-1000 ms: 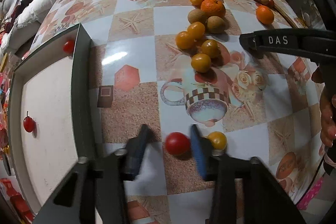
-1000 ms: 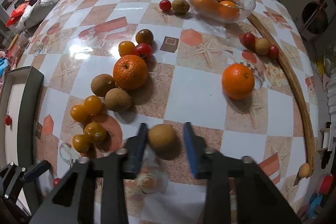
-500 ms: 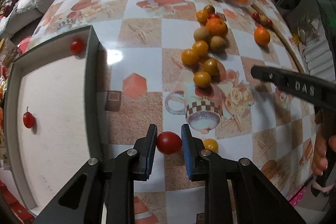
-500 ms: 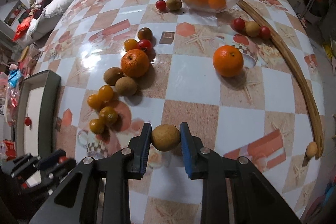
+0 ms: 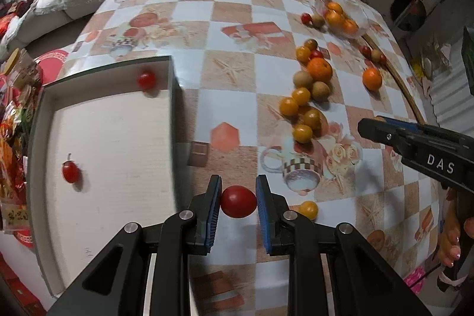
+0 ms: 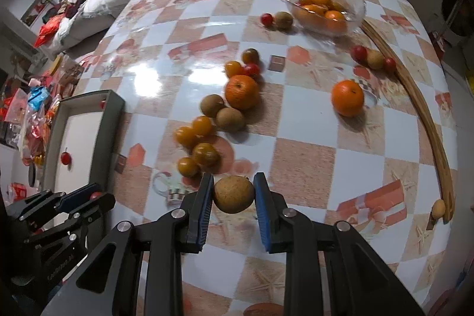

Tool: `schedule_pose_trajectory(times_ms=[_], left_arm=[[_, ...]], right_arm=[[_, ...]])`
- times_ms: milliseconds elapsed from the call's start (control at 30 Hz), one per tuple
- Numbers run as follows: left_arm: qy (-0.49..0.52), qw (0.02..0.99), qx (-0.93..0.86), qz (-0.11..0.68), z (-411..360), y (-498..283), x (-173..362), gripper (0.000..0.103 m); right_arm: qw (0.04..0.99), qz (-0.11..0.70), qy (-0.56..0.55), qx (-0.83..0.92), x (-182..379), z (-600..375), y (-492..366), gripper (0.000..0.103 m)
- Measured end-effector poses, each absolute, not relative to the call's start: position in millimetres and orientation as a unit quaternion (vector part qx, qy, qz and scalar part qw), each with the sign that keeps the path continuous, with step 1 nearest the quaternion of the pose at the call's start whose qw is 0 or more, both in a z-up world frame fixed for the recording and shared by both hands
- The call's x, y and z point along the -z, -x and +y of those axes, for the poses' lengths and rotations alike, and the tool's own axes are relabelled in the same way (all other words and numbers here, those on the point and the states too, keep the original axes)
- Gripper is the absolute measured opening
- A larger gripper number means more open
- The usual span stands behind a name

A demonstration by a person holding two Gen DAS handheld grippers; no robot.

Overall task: Organize fruits
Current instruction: 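Carry the tomato and kiwi into the white tray and open both tools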

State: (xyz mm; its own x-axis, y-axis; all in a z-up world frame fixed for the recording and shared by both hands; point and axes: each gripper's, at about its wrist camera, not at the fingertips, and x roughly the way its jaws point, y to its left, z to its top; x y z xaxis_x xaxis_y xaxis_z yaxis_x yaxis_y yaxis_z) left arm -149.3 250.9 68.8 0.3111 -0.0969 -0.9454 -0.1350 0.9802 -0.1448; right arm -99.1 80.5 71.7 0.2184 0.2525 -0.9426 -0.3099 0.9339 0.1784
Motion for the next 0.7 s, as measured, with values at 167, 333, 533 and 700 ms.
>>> schedule_pose_trajectory(times_ms=[167, 333, 533, 700], left_arm=[[0.111, 0.808, -0.030, 0.577, 274.0, 156.9, -76.1, 0.025], [0.124, 0.810, -0.057, 0.571, 301.3, 167.8, -79.4, 0.025], [0.138, 0.808, -0.098, 0.565, 339.6, 187.6, -79.3, 0.025], [0.149, 0.800, -0.134, 0.566, 371.8, 203.0, -71.0, 0.025]], right_arm=[[0.777, 0.596, 0.036, -0.201, -78.5, 103.9, 102.1, 0.030], [0.771, 0.592, 0.049, -0.230, -83.2, 137.8, 105.1, 0.030], [0.760, 0.588, 0.065, -0.271, -86.5, 186.4, 109.4, 0.030], [0.746, 0.586, 0.082, -0.306, -85.6, 231.5, 113.9, 0.030]])
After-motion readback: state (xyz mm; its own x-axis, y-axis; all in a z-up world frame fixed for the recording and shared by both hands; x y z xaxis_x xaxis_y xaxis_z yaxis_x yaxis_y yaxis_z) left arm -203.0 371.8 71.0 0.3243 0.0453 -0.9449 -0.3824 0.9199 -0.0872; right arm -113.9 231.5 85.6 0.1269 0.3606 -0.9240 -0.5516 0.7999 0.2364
